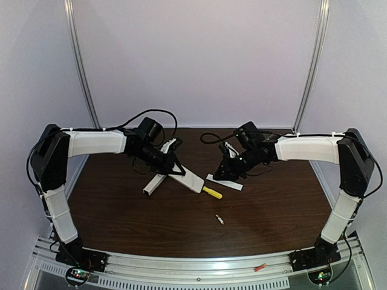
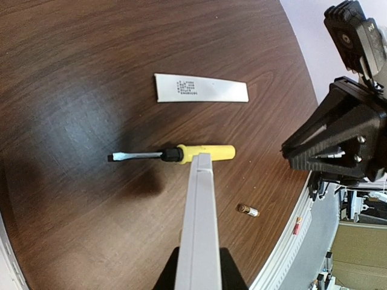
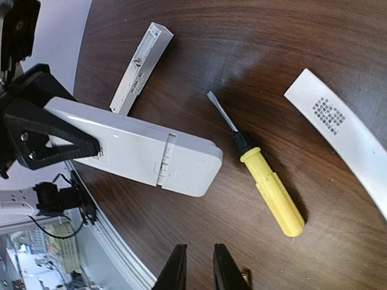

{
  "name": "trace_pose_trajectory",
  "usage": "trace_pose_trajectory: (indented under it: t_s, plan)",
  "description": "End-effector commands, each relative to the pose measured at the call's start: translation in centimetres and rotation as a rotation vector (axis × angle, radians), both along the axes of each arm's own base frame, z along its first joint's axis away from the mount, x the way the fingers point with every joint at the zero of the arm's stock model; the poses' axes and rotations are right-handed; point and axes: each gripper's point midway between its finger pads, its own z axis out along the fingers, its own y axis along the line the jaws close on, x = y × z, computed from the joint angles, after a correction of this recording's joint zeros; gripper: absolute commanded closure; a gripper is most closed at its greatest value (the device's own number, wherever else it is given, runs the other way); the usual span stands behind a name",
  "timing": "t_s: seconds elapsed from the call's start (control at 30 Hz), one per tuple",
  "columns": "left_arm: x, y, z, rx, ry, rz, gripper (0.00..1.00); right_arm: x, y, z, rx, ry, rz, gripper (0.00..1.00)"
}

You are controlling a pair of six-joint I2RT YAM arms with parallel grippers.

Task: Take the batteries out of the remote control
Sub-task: Remove the battery cover from the remote control.

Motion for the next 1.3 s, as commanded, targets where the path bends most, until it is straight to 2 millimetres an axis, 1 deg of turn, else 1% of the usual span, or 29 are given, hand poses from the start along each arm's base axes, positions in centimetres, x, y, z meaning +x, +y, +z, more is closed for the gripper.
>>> trace_pose_trajectory:
  t_s: [0.0, 0.03, 0.07, 0.13, 0.2, 0.27, 0.4, 0.67, 0.77, 0.83, 1.03, 1.27]
  plan:
    - [0.1, 0.0, -0.8, -0.014, -0.002, -0.012, 1.00, -1.3, 2.1, -0.4, 0.051, 0.016, 0.074, 0.70]
    - [0.0, -0.1, -0.8, -0.022, 0.001, -0.015, 1.00, -1.5, 2.6, -0.3, 0.057, 0.017, 0.086, 0.58]
    - [-0.1, -0.1, -0.8, -0.028, 0.005, -0.017, 1.00, -1.4, 3.0, -0.4, 0.063, 0.018, 0.093, 0.49]
    - [-0.2, -0.2, -0.6, -0.036, 0.012, -0.018, 1.00, -1.1, 3.4, -0.4, 0.068, 0.020, 0.088, 0.36]
    - [-0.1, -0.3, -0.2, -0.046, 0.012, -0.017, 1.00, -0.7, 3.5, -0.7, 0.067, 0.020, 0.070, 0.31]
    - [-0.1, -0.5, 0.2, -0.059, 0.016, -0.017, 1.00, -0.4, 3.6, -1.1, 0.062, 0.027, 0.057, 0.30]
    - [-0.2, -0.9, 1.1, -0.093, 0.024, -0.023, 1.00, -0.4, 3.8, -1.9, 0.058, 0.046, 0.050, 0.30]
    - [-0.7, -1.1, 2.0, -0.125, 0.040, -0.039, 1.00, 0.4, 4.6, -2.5, 0.093, 0.059, 0.025, 0.29]
    - [-0.8, -1.2, 2.3, -0.134, 0.044, -0.043, 1.00, 0.5, 4.7, -2.9, 0.097, 0.064, 0.017, 0.31]
    - [-0.8, -1.2, 2.5, -0.137, 0.043, -0.044, 1.00, 0.5, 4.8, -3.2, 0.097, 0.070, 0.016, 0.35]
    - [-0.8, -1.3, 3.0, -0.147, 0.037, -0.044, 1.00, 0.2, 4.7, -3.7, 0.101, 0.083, 0.018, 0.52]
    - [-0.7, -1.4, 3.3, -0.158, 0.036, -0.039, 1.00, -0.1, 4.7, -3.9, 0.114, 0.091, 0.018, 0.62]
